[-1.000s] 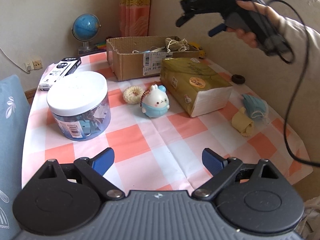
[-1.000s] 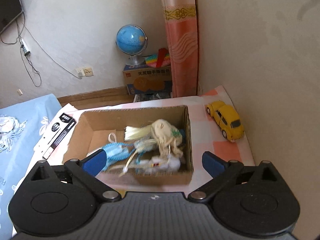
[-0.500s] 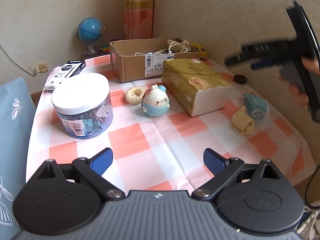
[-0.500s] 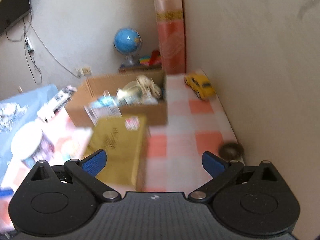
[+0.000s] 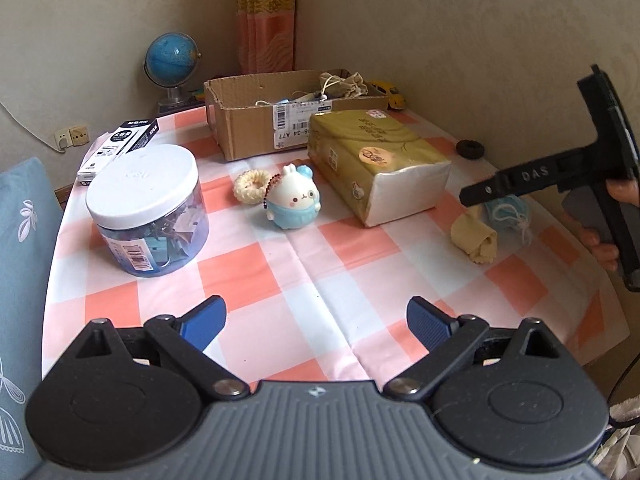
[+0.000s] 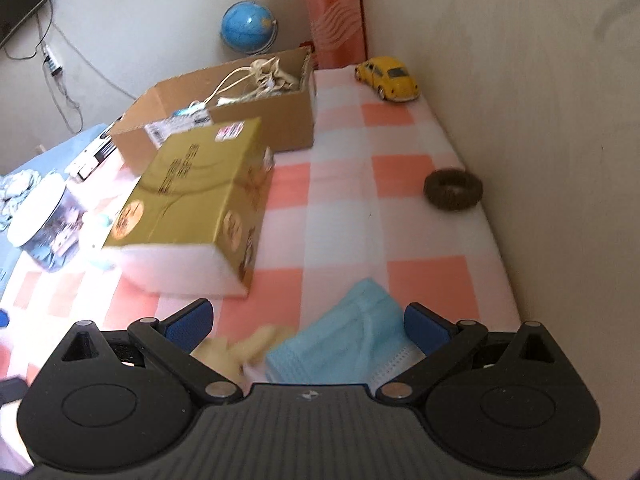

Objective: Organize soft objects
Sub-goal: 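Grasp the folded blue face mask with the right tool while the left tool grasps the bunny toy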

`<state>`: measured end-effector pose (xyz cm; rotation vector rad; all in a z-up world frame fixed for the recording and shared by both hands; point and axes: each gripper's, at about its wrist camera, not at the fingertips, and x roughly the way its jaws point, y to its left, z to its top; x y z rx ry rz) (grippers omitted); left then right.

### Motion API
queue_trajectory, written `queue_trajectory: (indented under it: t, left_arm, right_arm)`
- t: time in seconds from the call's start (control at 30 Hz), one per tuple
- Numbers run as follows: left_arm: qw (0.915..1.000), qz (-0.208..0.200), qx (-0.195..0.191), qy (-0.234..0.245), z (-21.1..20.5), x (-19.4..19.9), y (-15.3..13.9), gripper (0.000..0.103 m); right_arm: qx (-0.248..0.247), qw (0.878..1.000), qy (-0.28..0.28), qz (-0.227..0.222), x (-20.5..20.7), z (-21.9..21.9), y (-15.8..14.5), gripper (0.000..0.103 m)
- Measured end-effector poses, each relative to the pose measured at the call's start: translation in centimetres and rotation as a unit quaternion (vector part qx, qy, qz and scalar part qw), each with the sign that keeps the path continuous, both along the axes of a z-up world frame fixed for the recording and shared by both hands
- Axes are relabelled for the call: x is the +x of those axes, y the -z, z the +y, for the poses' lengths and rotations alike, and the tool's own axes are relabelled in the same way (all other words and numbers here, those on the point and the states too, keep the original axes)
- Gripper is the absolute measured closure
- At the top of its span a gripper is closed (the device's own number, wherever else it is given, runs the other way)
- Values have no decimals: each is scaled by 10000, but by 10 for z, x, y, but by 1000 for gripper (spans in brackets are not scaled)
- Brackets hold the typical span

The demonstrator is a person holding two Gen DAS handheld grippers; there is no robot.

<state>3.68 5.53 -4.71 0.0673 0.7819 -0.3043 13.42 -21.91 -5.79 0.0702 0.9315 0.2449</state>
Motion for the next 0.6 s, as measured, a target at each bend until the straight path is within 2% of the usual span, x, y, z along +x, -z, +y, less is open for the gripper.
queue_trajectory:
  t: [0.27,0.6]
  left_arm:
    - [9999,39,61,111,-6,7,3,6]
    - [9998,-10,207,-29,-10,24,10,6]
  right_arm:
    - [-21,9998,-186,24,-35,3,-7,0]
    - [-789,9963,-208,-286,-66,0,2,0]
